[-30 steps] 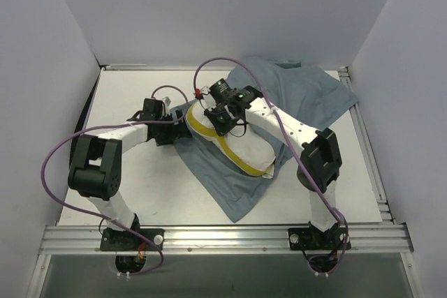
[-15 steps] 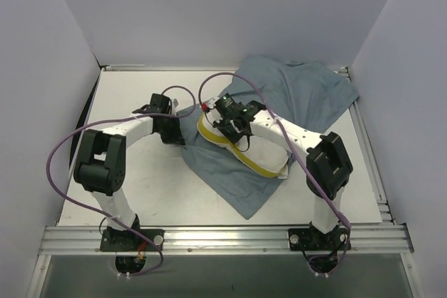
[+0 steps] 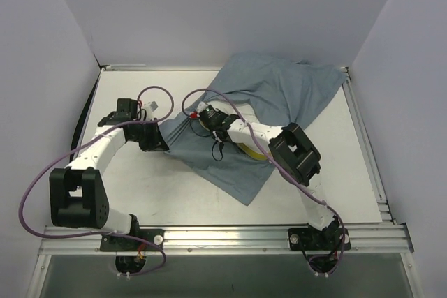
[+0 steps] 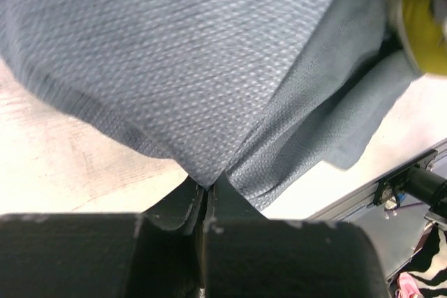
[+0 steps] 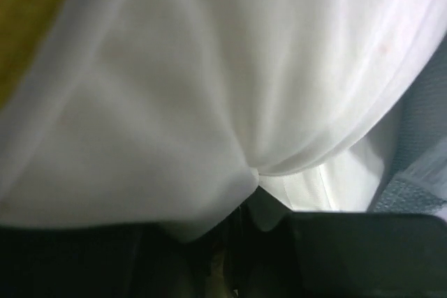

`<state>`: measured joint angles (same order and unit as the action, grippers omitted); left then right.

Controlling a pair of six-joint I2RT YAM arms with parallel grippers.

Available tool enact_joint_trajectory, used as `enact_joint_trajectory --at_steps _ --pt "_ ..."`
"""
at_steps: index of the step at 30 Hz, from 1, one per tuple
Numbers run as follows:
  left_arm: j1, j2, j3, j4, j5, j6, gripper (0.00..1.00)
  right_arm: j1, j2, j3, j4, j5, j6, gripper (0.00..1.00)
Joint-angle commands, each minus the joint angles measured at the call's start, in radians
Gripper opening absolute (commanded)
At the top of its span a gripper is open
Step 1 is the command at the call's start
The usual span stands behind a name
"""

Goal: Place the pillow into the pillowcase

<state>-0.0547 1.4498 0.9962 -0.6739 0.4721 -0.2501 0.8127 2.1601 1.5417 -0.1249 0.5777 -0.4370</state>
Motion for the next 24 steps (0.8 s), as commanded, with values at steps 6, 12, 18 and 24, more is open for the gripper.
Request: enact_joint_trajectory --at_steps 6,12,18,24 --pt "0.170 -0.069 0.002 -0.322 -0.023 0.159 0.00 -0.302 0.072 0.009 0.258 0.346 -0.327 0.00" --pt "0.228 -0.097 0.013 -0.374 -0.015 0.206 0.00 -0.435 0.124 0.148 0.304 0.386 -0.407 0.00" --pt "0.208 -0.100 0.019 -0.389 -0.004 0.209 0.00 -0.328 -0.069 0.114 0.130 0.317 -0.178 0.00" --pt "0.138 -0.074 0.016 -0.342 0.160 0.158 0.00 -0.100 0.030 0.041 0.090 0.190 -0.077 0.02"
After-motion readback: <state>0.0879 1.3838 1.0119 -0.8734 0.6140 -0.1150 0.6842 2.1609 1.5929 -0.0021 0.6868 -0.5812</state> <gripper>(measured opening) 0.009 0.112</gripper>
